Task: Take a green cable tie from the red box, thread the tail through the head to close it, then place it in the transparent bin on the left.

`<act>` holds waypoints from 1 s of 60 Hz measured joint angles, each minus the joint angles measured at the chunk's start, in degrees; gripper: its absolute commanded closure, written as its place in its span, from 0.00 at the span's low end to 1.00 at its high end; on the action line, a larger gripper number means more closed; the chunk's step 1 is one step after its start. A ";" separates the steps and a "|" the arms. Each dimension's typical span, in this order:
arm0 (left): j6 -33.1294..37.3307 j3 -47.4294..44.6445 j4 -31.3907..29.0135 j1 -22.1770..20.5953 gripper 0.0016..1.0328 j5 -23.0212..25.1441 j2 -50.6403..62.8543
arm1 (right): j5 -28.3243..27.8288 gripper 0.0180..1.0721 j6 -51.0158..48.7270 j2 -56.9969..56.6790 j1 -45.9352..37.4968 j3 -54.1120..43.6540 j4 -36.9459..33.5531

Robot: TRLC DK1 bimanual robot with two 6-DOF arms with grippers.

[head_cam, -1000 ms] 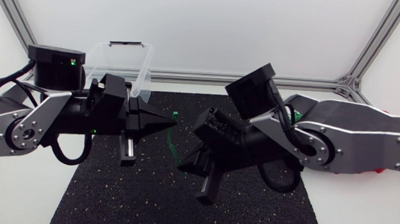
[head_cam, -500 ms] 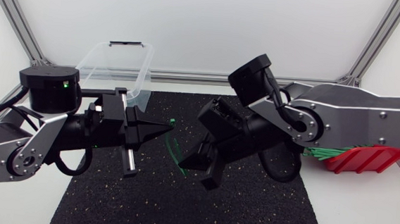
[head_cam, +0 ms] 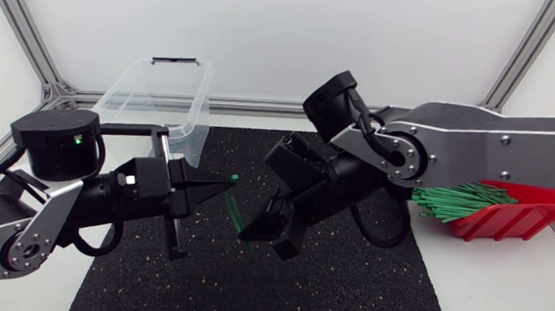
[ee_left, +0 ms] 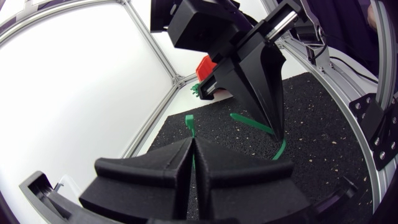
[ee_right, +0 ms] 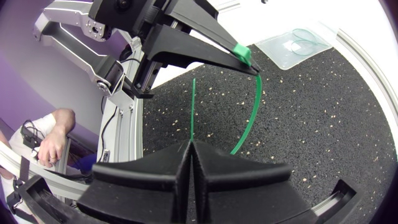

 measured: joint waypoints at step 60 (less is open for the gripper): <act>3.23 -3.41 12.48 -1.09 0.97 -2.10 -0.26 | -15.39 0.95 -6.25 7.89 -7.28 8.44 -16.17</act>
